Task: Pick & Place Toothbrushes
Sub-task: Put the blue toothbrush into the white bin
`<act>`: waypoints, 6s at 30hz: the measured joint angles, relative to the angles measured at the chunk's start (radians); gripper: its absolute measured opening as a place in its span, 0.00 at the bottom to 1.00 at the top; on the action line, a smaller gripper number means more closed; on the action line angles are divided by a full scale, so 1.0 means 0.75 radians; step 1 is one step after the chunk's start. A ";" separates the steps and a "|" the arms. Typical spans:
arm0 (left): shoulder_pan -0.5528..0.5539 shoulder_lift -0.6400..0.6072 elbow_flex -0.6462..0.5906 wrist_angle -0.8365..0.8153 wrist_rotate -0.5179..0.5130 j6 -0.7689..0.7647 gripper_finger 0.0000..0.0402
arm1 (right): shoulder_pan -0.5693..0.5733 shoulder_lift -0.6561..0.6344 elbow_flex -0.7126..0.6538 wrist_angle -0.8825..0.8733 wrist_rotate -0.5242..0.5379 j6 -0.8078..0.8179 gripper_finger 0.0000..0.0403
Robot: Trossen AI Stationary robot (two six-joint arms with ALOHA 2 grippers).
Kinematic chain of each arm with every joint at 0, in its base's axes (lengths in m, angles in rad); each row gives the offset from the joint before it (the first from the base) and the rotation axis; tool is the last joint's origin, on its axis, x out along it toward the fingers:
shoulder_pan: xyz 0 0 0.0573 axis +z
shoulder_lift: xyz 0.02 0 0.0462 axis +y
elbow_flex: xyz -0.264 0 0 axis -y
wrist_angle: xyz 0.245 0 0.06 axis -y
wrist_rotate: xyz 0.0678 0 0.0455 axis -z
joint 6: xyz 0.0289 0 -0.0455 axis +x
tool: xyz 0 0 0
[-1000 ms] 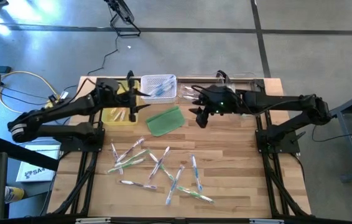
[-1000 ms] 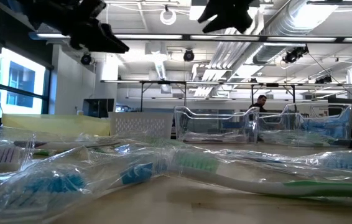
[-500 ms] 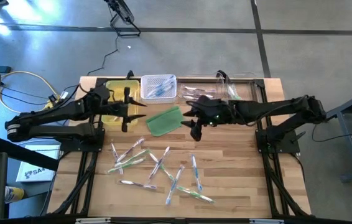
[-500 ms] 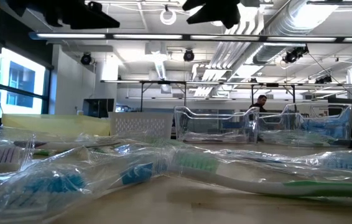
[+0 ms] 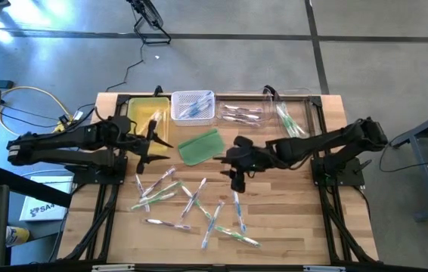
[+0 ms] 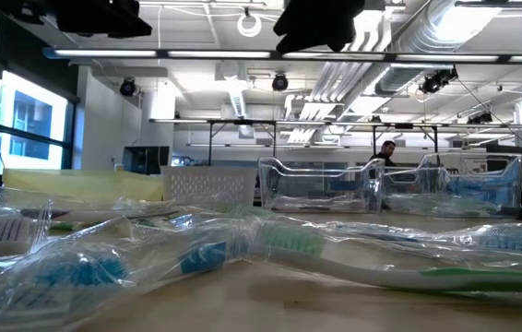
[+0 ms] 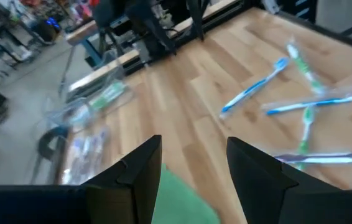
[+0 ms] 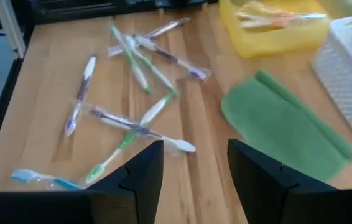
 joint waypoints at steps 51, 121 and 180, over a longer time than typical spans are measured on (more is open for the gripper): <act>-0.088 0.012 0.000 -0.010 -0.142 -0.057 0.44 | 0.348 0.323 0.000 -0.271 -0.218 1.579 0.42; -0.087 0.012 0.001 0.161 -0.140 -0.058 0.44 | 0.217 0.100 -0.002 -0.560 -0.003 1.140 0.00; 0.828 0.872 0.001 1.581 0.649 -0.930 0.44 | -0.593 -0.026 0.000 0.203 -0.032 -0.556 0.00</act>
